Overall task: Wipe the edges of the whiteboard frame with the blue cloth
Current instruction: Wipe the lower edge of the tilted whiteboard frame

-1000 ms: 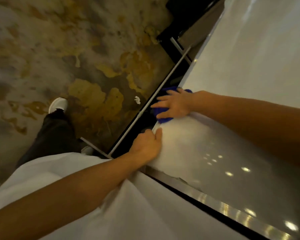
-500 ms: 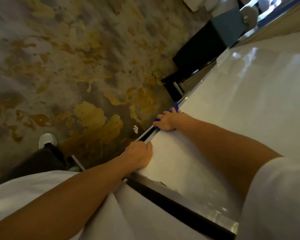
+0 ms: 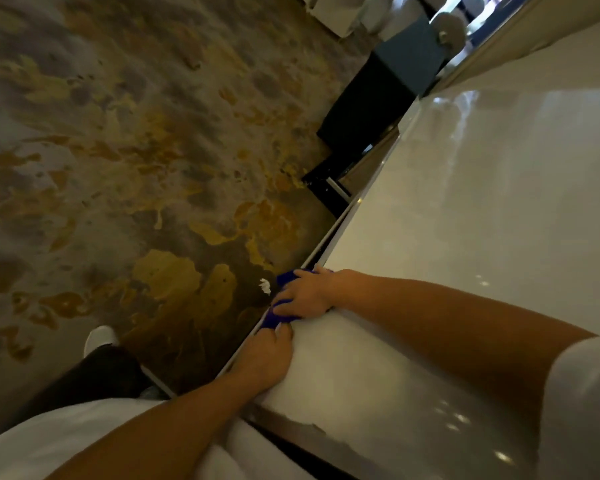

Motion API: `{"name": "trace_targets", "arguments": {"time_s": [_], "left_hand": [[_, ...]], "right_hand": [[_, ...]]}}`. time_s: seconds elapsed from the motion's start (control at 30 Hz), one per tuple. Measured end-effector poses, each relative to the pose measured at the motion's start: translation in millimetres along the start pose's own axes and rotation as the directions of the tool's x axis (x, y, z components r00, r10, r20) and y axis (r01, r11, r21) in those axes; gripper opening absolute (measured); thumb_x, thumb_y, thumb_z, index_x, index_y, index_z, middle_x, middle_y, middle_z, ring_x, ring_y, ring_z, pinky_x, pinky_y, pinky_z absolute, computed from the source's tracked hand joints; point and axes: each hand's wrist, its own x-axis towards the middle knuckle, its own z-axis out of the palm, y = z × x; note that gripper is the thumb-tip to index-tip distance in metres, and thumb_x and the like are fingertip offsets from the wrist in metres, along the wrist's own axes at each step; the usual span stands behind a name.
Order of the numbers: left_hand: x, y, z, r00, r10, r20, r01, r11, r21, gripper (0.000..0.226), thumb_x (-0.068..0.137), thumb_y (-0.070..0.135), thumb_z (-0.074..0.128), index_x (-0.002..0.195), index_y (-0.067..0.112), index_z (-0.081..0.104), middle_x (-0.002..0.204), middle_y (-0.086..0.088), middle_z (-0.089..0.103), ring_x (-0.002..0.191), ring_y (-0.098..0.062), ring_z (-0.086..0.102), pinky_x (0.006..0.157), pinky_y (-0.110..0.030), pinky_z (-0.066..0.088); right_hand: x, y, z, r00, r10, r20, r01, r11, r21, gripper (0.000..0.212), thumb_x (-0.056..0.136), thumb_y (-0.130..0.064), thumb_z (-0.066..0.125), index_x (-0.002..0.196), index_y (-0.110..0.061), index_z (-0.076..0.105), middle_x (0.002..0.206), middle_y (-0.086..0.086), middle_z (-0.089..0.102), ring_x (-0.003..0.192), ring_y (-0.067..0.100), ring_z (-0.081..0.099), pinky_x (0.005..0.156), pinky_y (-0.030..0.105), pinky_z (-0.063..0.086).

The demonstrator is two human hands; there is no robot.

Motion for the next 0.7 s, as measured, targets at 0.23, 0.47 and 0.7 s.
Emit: {"name": "trace_targets", "arguments": {"time_s": [0.23,0.47,0.7], "left_hand": [[41.6,0.8,0.1,0.997,-0.028,0.074,0.019,0.993,0.113,0.063,0.097,0.056,0.025,0.097,0.007,0.065,0.096,-0.014,0.066,0.089,-0.027,0.064,0.087,-0.042,0.053],[48.4,-12.2,-0.5,0.990,-0.022,0.141,-0.003,0.985,0.173,0.064,0.095,0.058,0.015,0.109,0.013,0.059,0.110,-0.014,0.064,0.101,-0.032,0.060,0.086,-0.037,0.045],[50.4,-7.0,-6.6,0.988,-0.085,0.128,0.066,0.988,0.143,0.071,0.090,0.067,0.013,0.106,0.016,0.060,0.109,-0.012,0.064,0.094,-0.028,0.062,0.084,-0.037,0.049]], "right_hand": [[19.8,116.7,-32.3,0.907,0.410,-0.093,-0.401,0.911,0.098,0.051,0.100,-0.054,0.029,0.148,-0.038,0.036,0.164,0.007,0.020,0.149,0.044,0.009,0.115,0.067,0.005],[33.3,105.7,-21.2,0.997,-0.015,-0.081,0.017,0.999,0.027,0.047,0.103,-0.049,0.028,0.147,-0.037,0.038,0.157,-0.003,0.037,0.147,0.028,0.023,0.116,0.057,0.007],[35.6,72.0,-24.5,0.989,0.137,0.052,-0.143,0.980,0.141,0.063,0.083,-0.085,0.017,0.143,-0.066,0.013,0.167,-0.008,0.002,0.149,0.035,-0.018,0.110,0.066,-0.020]]}}
